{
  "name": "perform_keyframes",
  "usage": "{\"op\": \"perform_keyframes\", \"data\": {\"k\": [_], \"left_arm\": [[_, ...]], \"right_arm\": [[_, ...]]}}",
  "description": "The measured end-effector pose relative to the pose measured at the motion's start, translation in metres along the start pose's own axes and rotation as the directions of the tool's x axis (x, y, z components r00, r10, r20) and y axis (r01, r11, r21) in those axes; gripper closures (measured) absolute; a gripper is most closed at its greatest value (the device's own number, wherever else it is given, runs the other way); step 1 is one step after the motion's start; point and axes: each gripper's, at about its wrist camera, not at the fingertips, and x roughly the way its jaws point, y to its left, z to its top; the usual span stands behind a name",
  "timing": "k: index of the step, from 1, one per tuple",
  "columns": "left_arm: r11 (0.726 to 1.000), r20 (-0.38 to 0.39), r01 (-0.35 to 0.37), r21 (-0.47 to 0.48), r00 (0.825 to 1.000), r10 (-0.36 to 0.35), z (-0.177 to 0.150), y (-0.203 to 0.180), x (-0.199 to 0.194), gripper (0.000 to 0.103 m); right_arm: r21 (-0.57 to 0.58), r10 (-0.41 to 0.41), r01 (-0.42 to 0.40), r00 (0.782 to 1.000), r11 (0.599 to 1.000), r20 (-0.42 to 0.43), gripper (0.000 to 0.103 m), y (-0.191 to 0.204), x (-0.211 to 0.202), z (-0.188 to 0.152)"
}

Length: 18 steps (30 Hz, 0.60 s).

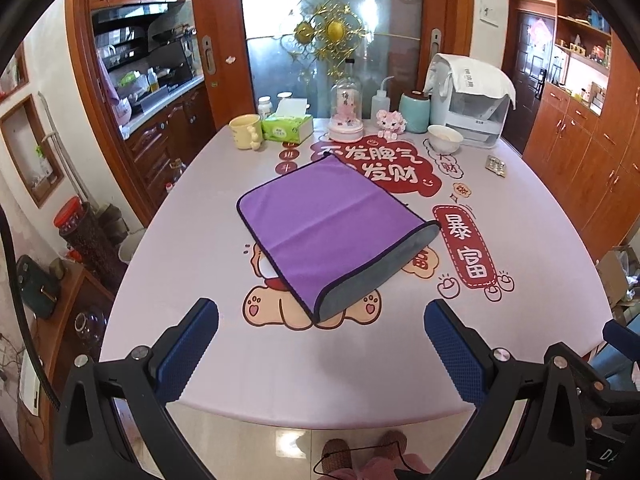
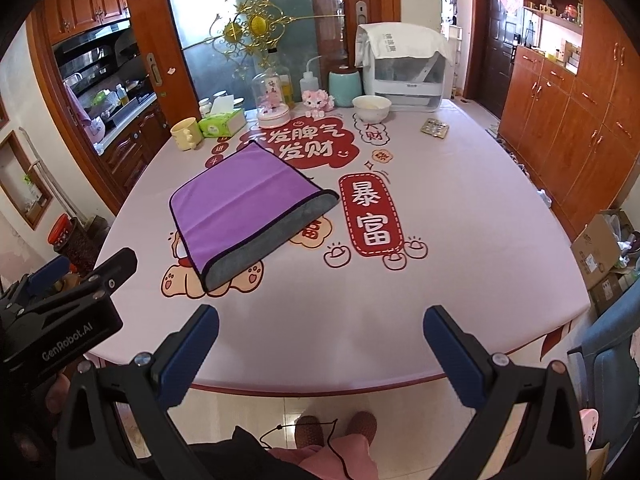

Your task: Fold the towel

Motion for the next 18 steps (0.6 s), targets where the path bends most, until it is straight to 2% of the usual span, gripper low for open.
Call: {"op": "perform_keyframes", "data": {"k": [8,18], "left_arm": [[0.999,-0.056,-0.019,-0.038,0.998,0.016,0.004,0.009,0.03,0.001],[0.989,-0.123,-0.055,-0.139,0.992,0.038,0.02,0.012,0.079,0.001]], "right_arm": [[-0.046,0.038,-0.037,0.999,0.998,0.004,0.004,0.0,0.022,0.018],[-0.198,0.102,-0.101,0.995,0.975,-0.003,0.007,-0.008,0.074,0.067]]}}
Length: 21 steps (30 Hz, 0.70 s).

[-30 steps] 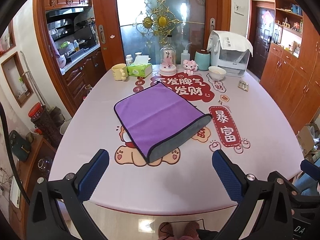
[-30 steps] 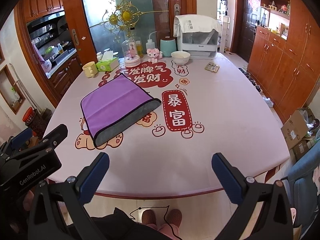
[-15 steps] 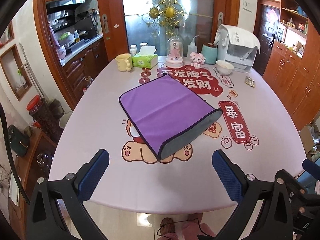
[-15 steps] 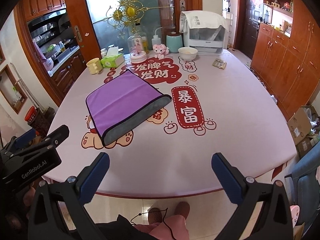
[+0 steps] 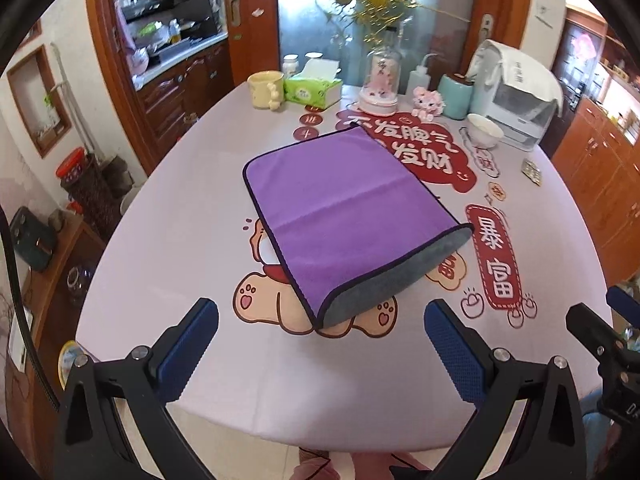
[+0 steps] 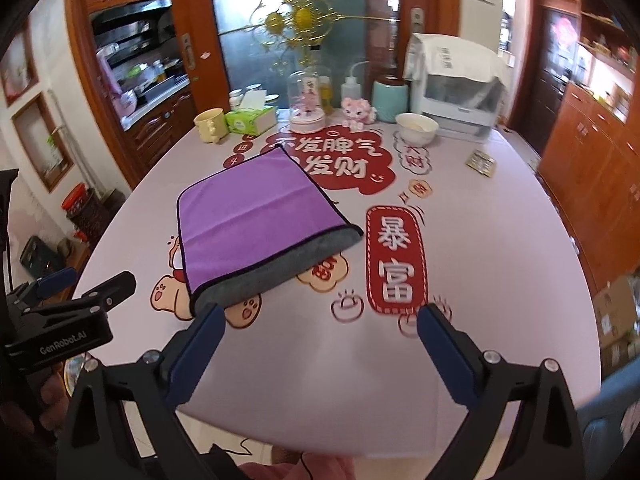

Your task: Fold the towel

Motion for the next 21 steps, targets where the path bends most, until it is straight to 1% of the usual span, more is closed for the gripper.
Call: {"op": "perform_keyframes", "data": {"k": [2,5,9,13,18,21], "left_arm": [[0.999,-0.014,-0.03,-0.024,0.999,0.03,0.005,-0.002,0.009,0.001],[0.997,-0.031,-0.052,-0.05,0.998,0.051,0.011,-0.005,0.021,0.001],[0.995,-0.058,-0.066,-0.081,0.996,0.062,0.014,-0.007,0.04,0.001],[0.992,-0.089,-0.055,-0.117,0.995,0.045,0.015,-0.006,0.055,0.001],[0.99,-0.101,-0.058,-0.126,0.994,0.046,0.018,-0.005,0.074,0.001],[0.991,-0.096,-0.06,-0.119,0.994,0.048,0.018,-0.006,0.082,0.001]], "right_arm": [[-0.033,0.022,-0.022,1.0,0.999,-0.012,0.008,-0.005,0.014,0.011],[-0.082,0.043,-0.045,0.999,0.996,-0.027,0.01,-0.014,0.035,0.025],[-0.146,0.065,-0.07,0.997,0.987,-0.034,0.011,-0.021,0.058,0.039],[-0.226,0.081,-0.091,0.995,0.97,-0.051,0.014,-0.026,0.082,0.054],[-0.349,0.091,-0.102,0.995,0.932,-0.048,0.014,-0.027,0.108,0.066],[-0.436,0.1,-0.113,0.994,0.893,-0.054,0.015,-0.026,0.124,0.07]]}}
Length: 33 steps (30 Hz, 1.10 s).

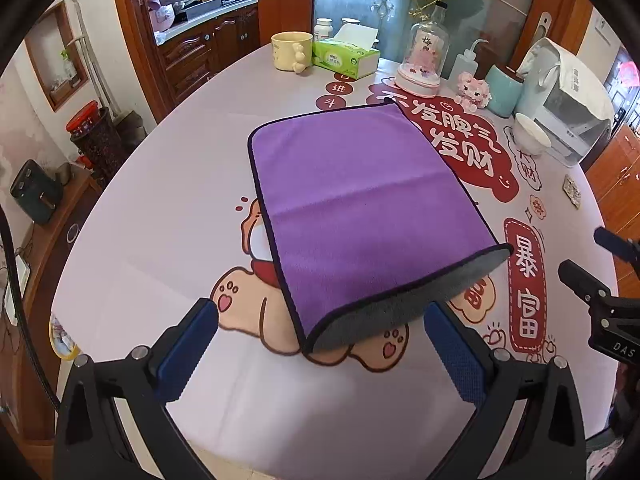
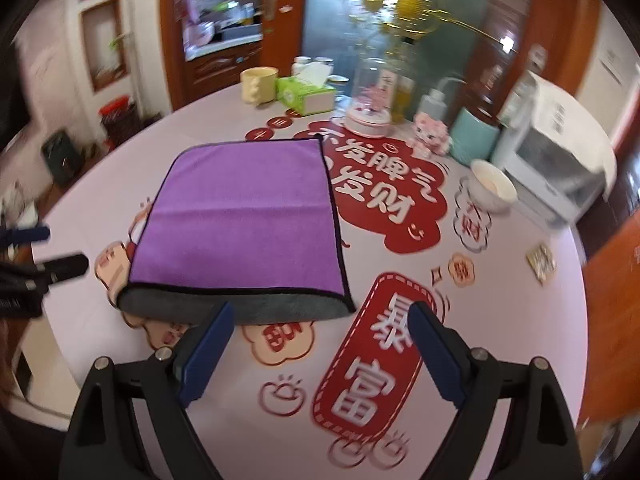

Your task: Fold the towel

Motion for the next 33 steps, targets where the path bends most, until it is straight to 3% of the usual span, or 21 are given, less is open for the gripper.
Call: {"op": "perform_keyframes", "data": {"k": [11,21,26,29,33], "left_arm": [[0.99,-0.009,-0.036,0.14,0.999,0.038,-0.004,-0.016,0.041,0.001],[0.987,-0.069,-0.003,0.162,0.998,0.014,-0.013,-0.02,0.08,0.001],[0.988,-0.095,0.021,0.15,0.995,-0.007,-0.013,-0.018,0.093,0.007],[0.988,-0.124,0.047,0.146,0.992,-0.029,-0.013,-0.02,0.099,0.014],[0.988,-0.16,0.074,0.134,0.986,-0.052,-0.016,-0.024,0.106,0.031]], "right_arm": [[-0.23,0.128,-0.133,0.991,0.964,-0.038,0.019,-0.002,0.058,-0.002],[-0.247,0.173,-0.189,0.981,0.951,-0.082,0.03,-0.011,0.098,-0.015],[-0.235,0.216,-0.235,0.971,0.943,-0.106,0.037,-0.014,0.114,-0.019],[-0.218,0.239,-0.262,0.963,0.94,-0.126,0.048,-0.016,0.123,-0.021],[-0.211,0.23,-0.253,0.965,0.944,-0.127,0.062,-0.019,0.128,-0.023]]}}
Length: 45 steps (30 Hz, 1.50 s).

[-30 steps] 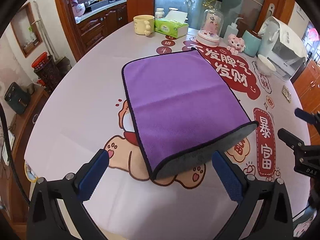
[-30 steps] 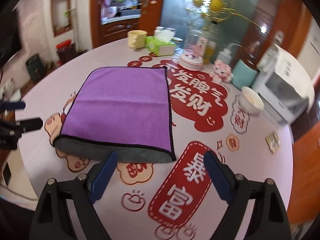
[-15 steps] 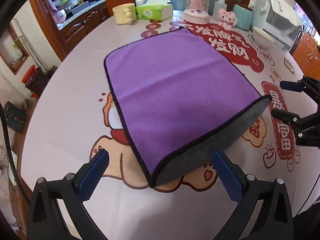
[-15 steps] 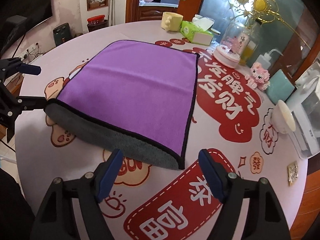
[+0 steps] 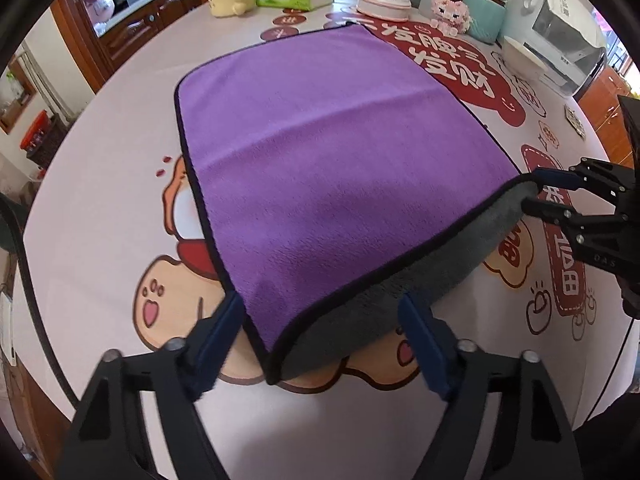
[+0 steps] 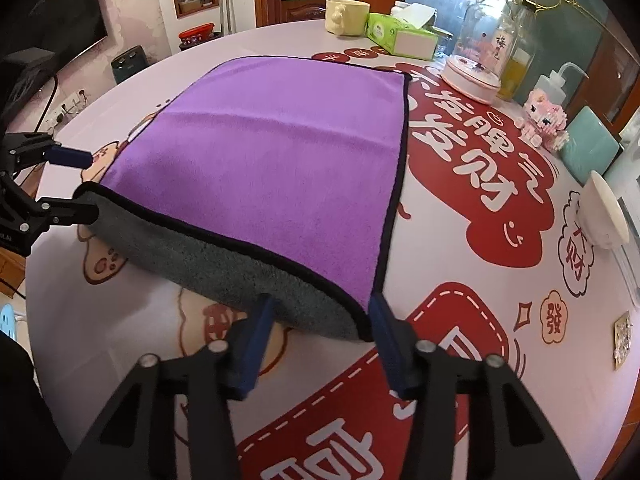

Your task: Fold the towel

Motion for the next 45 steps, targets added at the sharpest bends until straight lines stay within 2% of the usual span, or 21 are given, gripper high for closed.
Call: {"op": "perform_keyframes", "data": {"k": [2,4,5,7,8,10,13,19,23,30,33,38,42,45], "left_arm": [[1.0,-0.009,0.017,-0.015,1.0,-0.018,-0.001,0.001,0.002,0.037],[0.999,-0.019,0.029,-0.034,0.999,-0.03,-0.001,0.001,0.005,0.051],[0.999,-0.022,0.03,-0.039,0.999,-0.031,-0.001,0.001,0.007,0.054],[0.999,-0.022,0.023,-0.044,0.999,-0.024,-0.001,0.001,0.008,0.069],[0.999,-0.019,0.024,-0.047,1.0,-0.025,-0.001,0.001,0.008,0.073],[0.998,-0.016,0.027,-0.061,0.999,-0.028,-0.001,0.004,0.007,0.09],[0.997,-0.011,0.026,-0.078,1.0,-0.027,-0.001,0.008,0.008,0.095],[0.99,0.013,0.031,-0.14,0.999,-0.029,-0.003,0.018,0.002,0.096],[0.988,0.04,0.03,-0.149,0.999,-0.024,0.001,0.019,-0.006,0.097],[0.99,0.15,0.029,-0.139,0.989,-0.008,0.023,0.024,-0.051,0.097],[0.99,0.215,0.026,-0.14,0.977,0.004,0.041,0.032,-0.074,0.097],[0.991,0.332,0.002,-0.134,0.942,0.043,0.076,0.05,-0.106,0.097],[0.989,0.391,-0.016,-0.145,0.918,0.072,0.104,0.063,-0.115,0.097],[0.989,0.415,-0.037,-0.143,0.905,0.094,0.122,0.071,-0.114,0.097]], "right_arm": [[0.01,0.0,0.0,1.0,1.0,0.005,0.066,-0.003,0.0,-0.001],[0.014,-0.011,0.011,1.0,1.0,0.009,0.073,-0.004,0.0,-0.002],[0.014,-0.016,0.016,1.0,1.0,0.009,0.075,-0.004,0.0,-0.003],[0.012,-0.029,0.029,1.0,1.0,0.01,0.082,-0.005,0.0,-0.003],[0.013,-0.036,0.036,0.999,0.999,0.01,0.084,-0.006,0.0,-0.003],[0.018,-0.048,0.048,0.999,0.999,0.013,0.09,-0.007,0.0,-0.004],[0.022,-0.052,0.052,0.999,0.998,0.013,0.094,-0.008,-0.001,-0.004],[0.023,-0.055,0.054,0.998,0.998,0.012,0.097,-0.008,0.0,-0.004],[0.042,-0.048,0.048,0.999,0.998,0.012,0.098,-0.009,-0.004,-0.001],[0.068,-0.067,0.062,0.995,0.996,0.075,0.098,-0.01,-0.038,0.025],[0.064,-0.097,0.09,0.987,0.994,0.124,0.098,-0.011,-0.056,0.044],[0.05,-0.149,0.141,0.962,0.989,0.229,0.098,-0.022,-0.08,0.088],[0.035,-0.175,0.173,0.935,0.984,0.308,0.098,-0.028,-0.09,0.121],[0.035,-0.187,0.187,0.923,0.982,0.335,0.098,-0.032,-0.085,0.14]]}}
